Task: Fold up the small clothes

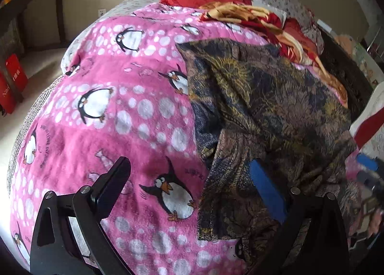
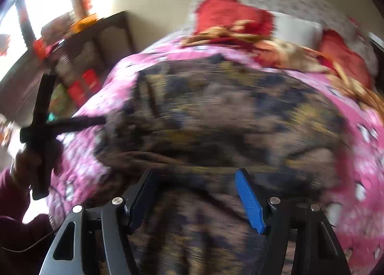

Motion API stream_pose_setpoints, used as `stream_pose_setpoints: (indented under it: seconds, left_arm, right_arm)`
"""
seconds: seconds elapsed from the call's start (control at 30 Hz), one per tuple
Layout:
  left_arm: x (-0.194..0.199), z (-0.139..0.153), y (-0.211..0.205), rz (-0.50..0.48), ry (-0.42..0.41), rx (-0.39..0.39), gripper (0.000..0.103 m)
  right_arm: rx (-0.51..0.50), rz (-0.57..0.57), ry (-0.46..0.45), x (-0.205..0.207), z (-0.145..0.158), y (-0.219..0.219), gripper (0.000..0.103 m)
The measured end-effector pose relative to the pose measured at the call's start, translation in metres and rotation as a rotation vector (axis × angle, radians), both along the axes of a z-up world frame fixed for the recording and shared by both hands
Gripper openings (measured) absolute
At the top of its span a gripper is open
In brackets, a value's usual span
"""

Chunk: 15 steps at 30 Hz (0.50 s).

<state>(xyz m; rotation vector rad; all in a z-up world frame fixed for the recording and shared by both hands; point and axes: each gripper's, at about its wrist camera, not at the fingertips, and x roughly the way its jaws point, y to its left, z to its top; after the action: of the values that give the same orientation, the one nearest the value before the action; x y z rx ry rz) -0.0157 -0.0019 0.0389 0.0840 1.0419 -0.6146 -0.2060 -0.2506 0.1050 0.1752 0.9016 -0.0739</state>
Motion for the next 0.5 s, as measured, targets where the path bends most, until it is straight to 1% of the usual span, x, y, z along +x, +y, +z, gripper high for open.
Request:
stream_pose_setpoints:
  seconds: [0.03, 0.1, 0.13, 0.17, 0.2, 0.23, 0.27, 0.37, 0.43, 0.47, 0.5]
  left_arm:
    - [-0.002, -0.005, -0.008, -0.015, -0.011, 0.041, 0.100]
    - [-0.008, -0.009, -0.020, -0.055, -0.043, 0.086, 0.098]
    - [-0.012, -0.008, -0.025, -0.073, -0.063, 0.104, 0.086]
    - [-0.015, -0.008, -0.028, -0.089, -0.067, 0.107, 0.055]
    - [-0.016, -0.007, -0.031, -0.110, -0.045, 0.095, 0.040]
    - [-0.015, -0.006, -0.032, -0.127, -0.011, 0.075, 0.019]
    - [-0.015, -0.003, -0.033, -0.140, 0.005, 0.064, 0.012]
    - [-0.018, 0.007, -0.035, -0.170, -0.015, 0.066, 0.005]
    - [-0.015, 0.021, -0.031, -0.169, 0.000, 0.020, 0.005]
    - [-0.014, 0.031, -0.028, -0.170, -0.012, -0.002, 0.005]
    - [-0.012, 0.043, -0.025, -0.167, -0.040, -0.018, 0.005]
  right_arm:
    - [0.012, -0.046, -0.002, -0.006, 0.003, -0.015, 0.066]
    - [0.050, -0.134, -0.014, -0.024, 0.007, -0.041, 0.066]
    - [0.068, -0.166, -0.019, -0.031, 0.006, -0.052, 0.066]
    - [0.077, -0.196, -0.024, -0.039, 0.007, -0.061, 0.066]
    - [0.076, -0.219, -0.025, -0.046, 0.006, -0.067, 0.066]
    - [0.073, -0.232, -0.026, -0.049, 0.006, -0.068, 0.066]
    - [0.074, -0.247, -0.027, -0.054, 0.004, -0.073, 0.066]
    - [0.092, -0.278, -0.038, -0.062, 0.002, -0.080, 0.066]
    - [0.108, -0.298, -0.052, -0.067, 0.002, -0.087, 0.066]
    - [0.120, -0.301, -0.063, -0.066, 0.001, -0.089, 0.066]
    - [0.130, -0.298, -0.077, -0.067, 0.004, -0.090, 0.066]
